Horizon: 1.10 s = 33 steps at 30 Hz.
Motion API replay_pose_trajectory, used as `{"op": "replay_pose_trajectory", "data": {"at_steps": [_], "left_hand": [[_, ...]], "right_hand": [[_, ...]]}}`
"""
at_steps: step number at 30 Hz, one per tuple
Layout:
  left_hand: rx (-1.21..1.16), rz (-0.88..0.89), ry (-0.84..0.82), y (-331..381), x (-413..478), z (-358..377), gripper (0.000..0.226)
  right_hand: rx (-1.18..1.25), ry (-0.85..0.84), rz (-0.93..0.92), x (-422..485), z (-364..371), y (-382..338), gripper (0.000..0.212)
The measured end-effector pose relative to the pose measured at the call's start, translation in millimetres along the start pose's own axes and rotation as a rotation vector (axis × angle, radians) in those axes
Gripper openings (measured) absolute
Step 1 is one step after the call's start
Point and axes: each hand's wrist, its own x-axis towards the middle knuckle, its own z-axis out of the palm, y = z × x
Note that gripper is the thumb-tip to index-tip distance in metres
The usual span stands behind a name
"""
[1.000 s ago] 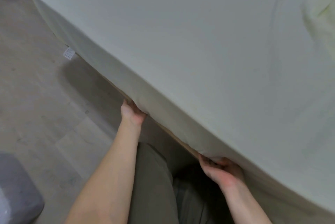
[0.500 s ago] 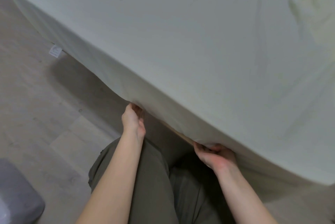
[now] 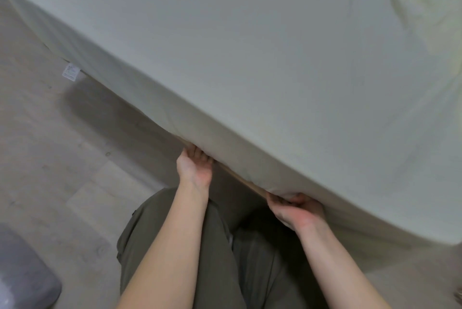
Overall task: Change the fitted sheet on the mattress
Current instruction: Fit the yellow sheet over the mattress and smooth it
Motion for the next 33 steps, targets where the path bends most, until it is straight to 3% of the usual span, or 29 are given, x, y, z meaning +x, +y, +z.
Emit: {"op": "replay_pose_trajectory", "data": {"at_steps": [3, 10, 14, 17, 20, 24, 28, 30, 33], "left_hand": [[-0.087, -0.154, -0.086, -13, 1, -9, 0.054], [-0.003, -0.082, -0.026, -8, -1, -1, 0.027], [0.115, 0.074, 0.057, -14, -5, 4, 0.027], [0.435, 0.258, 0.168, -21, -9, 0, 0.020], [0.664, 0.423, 0.186, -36, -19, -9, 0.025], [0.283, 0.278, 0.028, -54, -43, 0, 0.040], [0.049, 0.146, 0.049, -61, -57, -11, 0.043], [0.104, 0.102, 0.090, -76, -67, -23, 0.043], [0.383, 0.014, 0.097, -113, -91, -43, 0.035]], "right_hand": [[0.027, 0.007, -0.016, 4, -3, 1, 0.036], [0.025, 0.002, -0.087, 4, -5, 8, 0.034], [0.059, -0.009, -0.100, 5, -10, 11, 0.049], [0.051, -0.018, -0.100, 4, -11, 9, 0.060], [0.023, -0.011, -0.105, 2, -10, 10, 0.052], [-0.049, -0.071, -0.124, 7, -16, 12, 0.024], [-0.087, -0.167, -0.127, 14, -30, 9, 0.022], [-0.141, -0.224, -0.125, 14, -39, 8, 0.021], [-0.218, -0.270, -0.106, 13, -53, 1, 0.023]]}}
